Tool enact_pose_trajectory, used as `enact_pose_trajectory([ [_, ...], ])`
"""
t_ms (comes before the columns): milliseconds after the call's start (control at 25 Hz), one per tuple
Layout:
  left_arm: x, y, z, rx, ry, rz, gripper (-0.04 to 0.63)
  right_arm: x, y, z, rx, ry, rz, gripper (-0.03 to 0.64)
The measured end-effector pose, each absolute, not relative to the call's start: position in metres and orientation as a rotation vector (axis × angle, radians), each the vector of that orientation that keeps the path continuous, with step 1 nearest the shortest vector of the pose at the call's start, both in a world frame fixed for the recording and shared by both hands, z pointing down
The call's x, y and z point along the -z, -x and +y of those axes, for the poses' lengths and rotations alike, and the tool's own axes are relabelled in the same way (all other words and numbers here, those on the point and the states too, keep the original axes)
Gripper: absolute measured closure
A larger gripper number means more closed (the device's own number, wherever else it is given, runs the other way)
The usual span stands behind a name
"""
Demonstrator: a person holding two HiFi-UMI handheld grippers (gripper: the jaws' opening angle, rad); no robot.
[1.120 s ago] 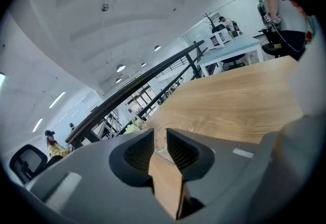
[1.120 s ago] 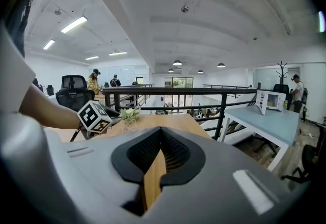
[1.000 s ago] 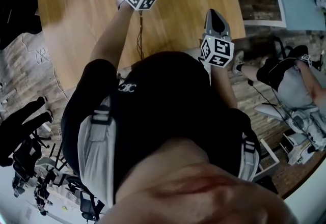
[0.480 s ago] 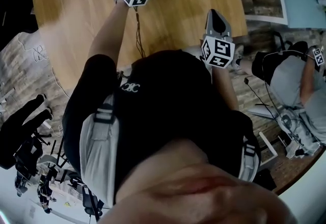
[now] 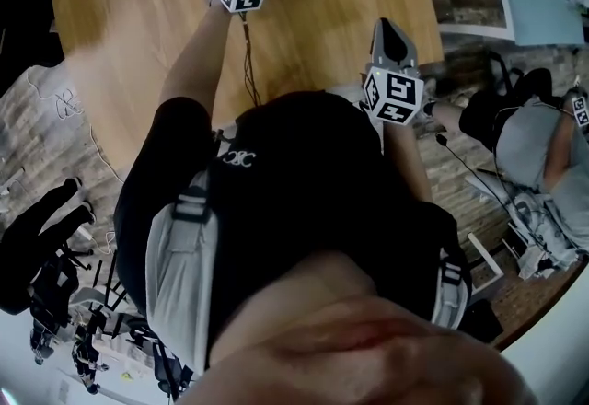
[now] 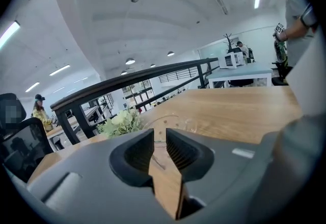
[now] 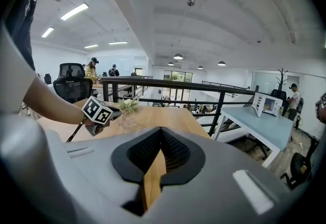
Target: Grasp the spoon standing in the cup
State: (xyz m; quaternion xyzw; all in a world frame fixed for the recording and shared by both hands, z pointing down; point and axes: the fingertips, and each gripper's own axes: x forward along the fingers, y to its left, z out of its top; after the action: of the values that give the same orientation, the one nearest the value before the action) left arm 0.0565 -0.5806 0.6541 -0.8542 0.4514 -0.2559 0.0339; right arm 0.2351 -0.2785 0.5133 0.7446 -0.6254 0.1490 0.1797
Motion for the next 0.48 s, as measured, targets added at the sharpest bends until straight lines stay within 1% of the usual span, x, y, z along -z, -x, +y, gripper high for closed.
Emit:
enact_pose_trajectory([
  [360, -0.652, -0.051, -0.582, 0.563, 2.852, 1.487, 0.518, -0.512, -0.227, -0.271, -0.391, -2.065, -1.755, 0.617],
  [480, -0.648, -0.052, -0.578, 0.528, 2.928, 1.48, 0.538, -0.511, -0.225, -0.27, -0.363, -2.051, -1.752, 0.617],
])
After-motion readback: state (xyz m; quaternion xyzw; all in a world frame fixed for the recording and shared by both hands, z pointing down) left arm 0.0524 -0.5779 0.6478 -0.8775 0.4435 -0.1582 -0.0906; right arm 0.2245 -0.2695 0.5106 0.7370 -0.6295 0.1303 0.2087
